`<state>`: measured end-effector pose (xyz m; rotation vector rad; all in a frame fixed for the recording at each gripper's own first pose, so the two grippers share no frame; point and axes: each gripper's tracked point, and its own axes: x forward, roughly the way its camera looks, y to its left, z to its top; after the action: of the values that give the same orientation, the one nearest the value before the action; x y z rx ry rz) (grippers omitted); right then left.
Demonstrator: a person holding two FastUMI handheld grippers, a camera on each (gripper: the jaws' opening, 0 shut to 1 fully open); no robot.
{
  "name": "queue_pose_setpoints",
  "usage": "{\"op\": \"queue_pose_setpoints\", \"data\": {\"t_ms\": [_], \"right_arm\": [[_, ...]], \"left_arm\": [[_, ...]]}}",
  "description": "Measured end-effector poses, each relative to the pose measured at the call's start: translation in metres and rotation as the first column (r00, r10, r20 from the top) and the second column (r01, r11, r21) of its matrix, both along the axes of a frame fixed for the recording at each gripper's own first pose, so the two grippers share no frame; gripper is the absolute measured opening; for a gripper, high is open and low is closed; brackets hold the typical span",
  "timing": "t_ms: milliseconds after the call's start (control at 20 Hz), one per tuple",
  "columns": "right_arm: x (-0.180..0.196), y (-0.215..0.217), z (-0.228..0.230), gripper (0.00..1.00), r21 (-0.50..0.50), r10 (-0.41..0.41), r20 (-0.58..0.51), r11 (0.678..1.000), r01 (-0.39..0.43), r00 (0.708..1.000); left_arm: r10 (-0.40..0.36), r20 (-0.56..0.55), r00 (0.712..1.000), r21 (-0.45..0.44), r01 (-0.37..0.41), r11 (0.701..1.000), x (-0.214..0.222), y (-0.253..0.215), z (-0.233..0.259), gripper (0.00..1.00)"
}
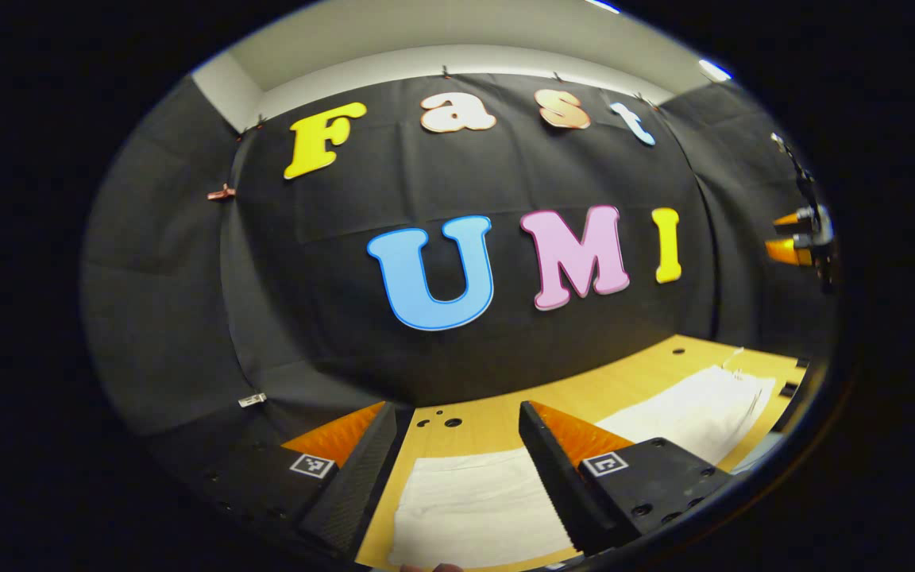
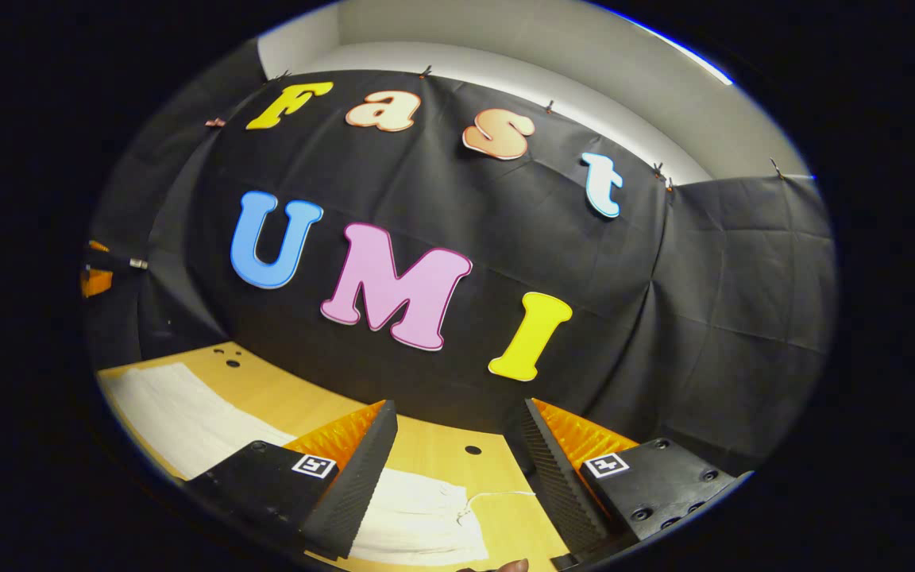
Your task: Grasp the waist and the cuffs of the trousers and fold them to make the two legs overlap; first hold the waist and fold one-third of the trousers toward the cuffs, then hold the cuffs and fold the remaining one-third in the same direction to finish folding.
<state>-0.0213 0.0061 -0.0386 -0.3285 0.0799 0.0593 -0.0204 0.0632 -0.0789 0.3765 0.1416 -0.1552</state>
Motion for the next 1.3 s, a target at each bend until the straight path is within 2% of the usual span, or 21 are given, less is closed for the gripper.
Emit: {"op": "queue_pose_setpoints", "data": {"t_ms": [100, 200, 350, 500, 700, 850, 1050, 1200, 1300], "right_arm": [[-0.016, -0.005, -0.016, 0.97, -0.038, 0.014, -0.021, 0.999, -0.015, 1.0], [-0.019, -0.01, -0.035, 0.97, -0.093, 0.022, -0.063, 0.995, -0.027, 0.998], [-0.027, -0.018, -0.066, 0.97, -0.185, 0.033, -0.127, 0.981, -0.056, 0.991], [-0.038, -0.029, -0.11, 0.97, -0.253, 0.021, -0.209, 0.965, -0.074, 0.978], [-0.056, -0.035, -0.16, 0.97, -0.34, 0.032, -0.313, 0.929, -0.144, 0.949], [-0.064, -0.046, -0.187, 0.98, -0.361, 0.022, -0.374, 0.917, -0.167, 0.927], [-0.07, -0.056, -0.214, 0.97, -0.374, -0.002, -0.442, 0.909, -0.182, 0.897], [-0.078, -0.066, -0.228, 0.98, -0.378, -0.016, -0.48, 0.906, -0.19, 0.877], [-0.078, -0.071, -0.233, 0.97, -0.377, -0.024, -0.494, 0.906, -0.19, 0.869]], "left_arm": [[-0.044, -0.034, 0.998, 0.115, 0.048, 0.992, -0.005, 0.01, -0.021, 0.98], [-0.089, -0.093, 0.992, 0.215, 0.107, 0.971, -0.012, 0.017, -0.049, 0.98], [-0.139, -0.203, 0.969, 0.33, 0.202, 0.922, -0.027, 0.033, -0.1, 0.98], [-0.134, -0.305, 0.943, 0.425, 0.26, 0.867, -0.041, 0.054, -0.143, 0.98], [-0.135, -0.458, 0.878, 0.465, 0.367, 0.806, -0.063, 0.076, -0.204, 0.98], [-0.112, -0.564, 0.818, 0.506, 0.45, 0.736, -0.071, 0.103, -0.247, 0.98], [-0.075, -0.64, 0.765, 0.556, 0.528, 0.641, -0.068, 0.129, -0.28, 0.98], [-0.071, -0.701, 0.709, 0.556, 0.607, 0.568, -0.074, 0.136, -0.299, 0.97], [-0.056, -0.731, 0.68, 0.556, 0.641, 0.53, -0.075, 0.142, -0.31, 0.97]]}}
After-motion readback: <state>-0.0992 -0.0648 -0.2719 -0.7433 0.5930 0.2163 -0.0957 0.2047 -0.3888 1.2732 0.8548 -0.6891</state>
